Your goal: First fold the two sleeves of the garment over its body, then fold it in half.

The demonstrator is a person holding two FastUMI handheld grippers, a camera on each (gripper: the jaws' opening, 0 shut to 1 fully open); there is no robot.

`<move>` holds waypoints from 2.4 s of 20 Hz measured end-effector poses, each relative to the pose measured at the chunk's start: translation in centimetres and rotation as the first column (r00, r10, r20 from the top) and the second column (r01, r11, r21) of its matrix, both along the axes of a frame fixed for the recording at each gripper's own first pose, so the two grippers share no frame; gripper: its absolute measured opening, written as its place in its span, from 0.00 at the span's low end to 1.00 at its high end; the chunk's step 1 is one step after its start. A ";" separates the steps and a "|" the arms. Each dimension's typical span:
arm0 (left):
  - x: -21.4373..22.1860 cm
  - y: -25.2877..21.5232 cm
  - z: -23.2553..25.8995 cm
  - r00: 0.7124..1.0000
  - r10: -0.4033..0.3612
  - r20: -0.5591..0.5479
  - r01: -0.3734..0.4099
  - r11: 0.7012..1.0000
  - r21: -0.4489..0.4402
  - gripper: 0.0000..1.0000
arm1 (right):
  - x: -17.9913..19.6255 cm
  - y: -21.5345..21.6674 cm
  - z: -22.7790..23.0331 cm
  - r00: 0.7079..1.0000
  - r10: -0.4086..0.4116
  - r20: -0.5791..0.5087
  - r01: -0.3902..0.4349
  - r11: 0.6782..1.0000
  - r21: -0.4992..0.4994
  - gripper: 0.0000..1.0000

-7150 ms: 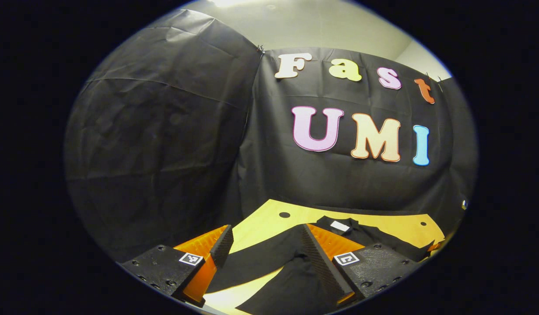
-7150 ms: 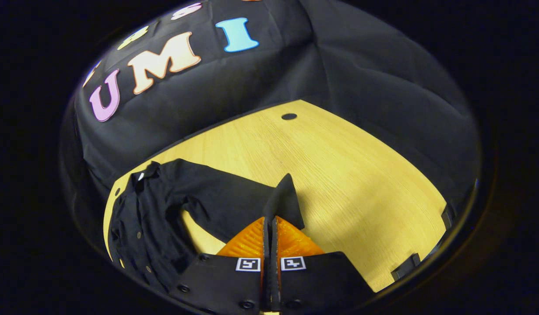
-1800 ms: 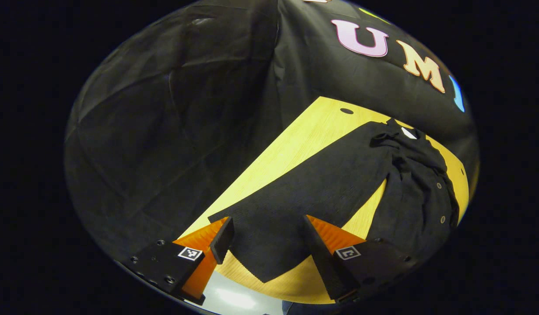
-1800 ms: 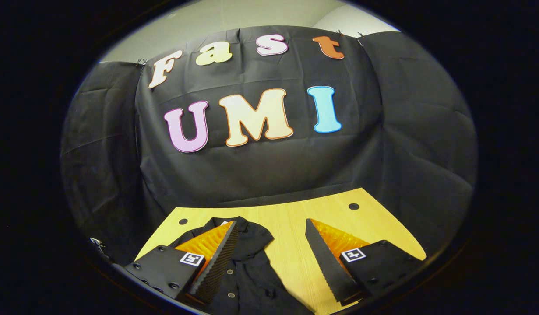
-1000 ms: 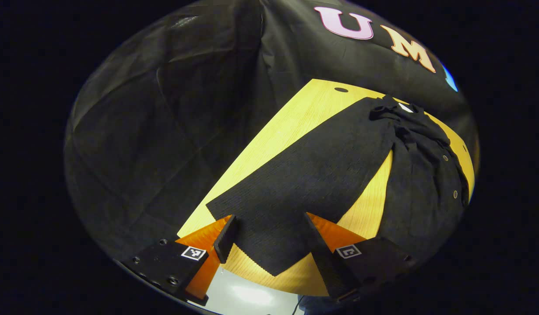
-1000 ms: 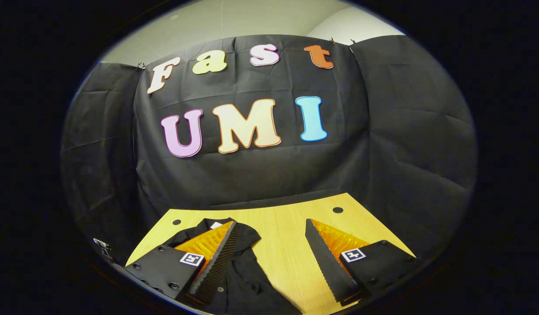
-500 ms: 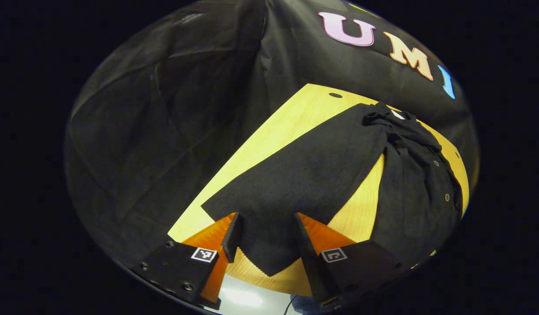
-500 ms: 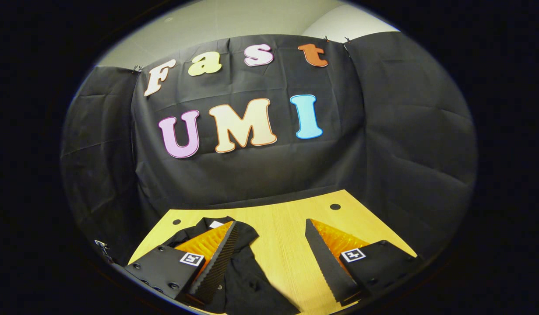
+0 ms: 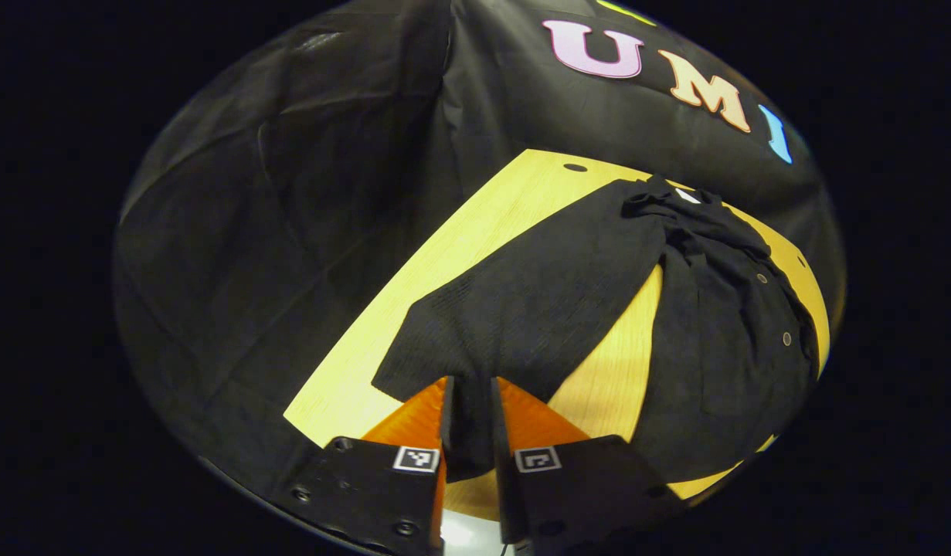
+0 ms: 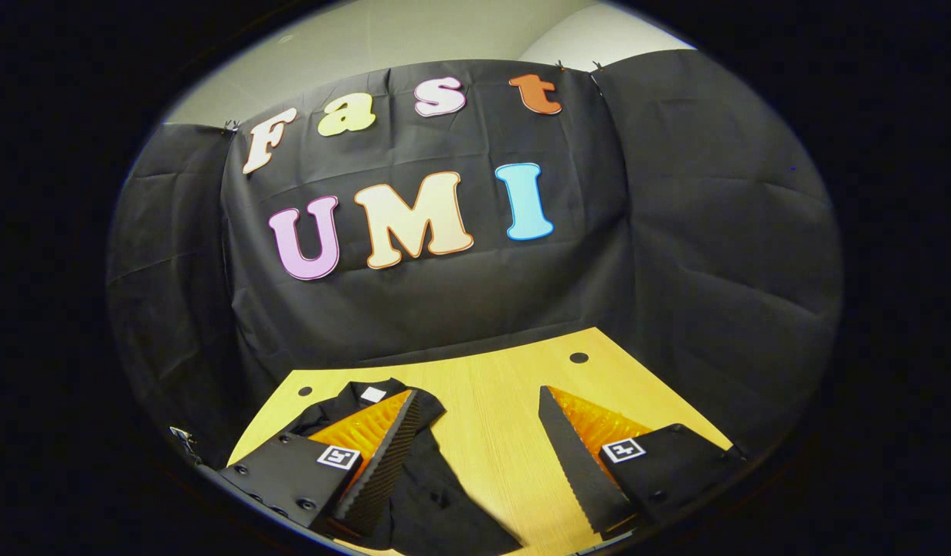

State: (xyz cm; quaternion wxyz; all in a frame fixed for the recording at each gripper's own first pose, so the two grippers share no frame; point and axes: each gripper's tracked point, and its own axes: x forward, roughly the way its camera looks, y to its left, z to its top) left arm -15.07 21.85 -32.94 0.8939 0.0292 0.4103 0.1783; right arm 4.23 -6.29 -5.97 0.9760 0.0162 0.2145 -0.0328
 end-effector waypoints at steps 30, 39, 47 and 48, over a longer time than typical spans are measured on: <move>13.0 -13.6 10.2 0.933 -0.271 0.237 0.302 0.947 -0.107 0.00 | -1.6 -4.9 -1.0 0.999 -0.035 -0.020 0.034 0.999 -0.033 0.98; 21.7 -22.5 12.7 0.859 -0.383 0.340 0.453 0.878 -0.154 0.00 | -0.6 -5.1 -2.4 0.998 -0.038 -0.041 0.038 0.999 -0.005 0.98; 26.5 -30.9 12.2 0.794 -0.467 0.389 0.563 0.806 -0.183 0.00 | 0.5 -4.6 -3.6 0.998 -0.033 -0.061 0.034 0.999 0.013 0.98; 26.9 -31.8 12.1 0.788 -0.474 0.393 0.573 0.798 -0.187 0.00 | 0.6 -4.5 -3.6 0.998 -0.031 -0.061 0.032 0.999 0.016 0.98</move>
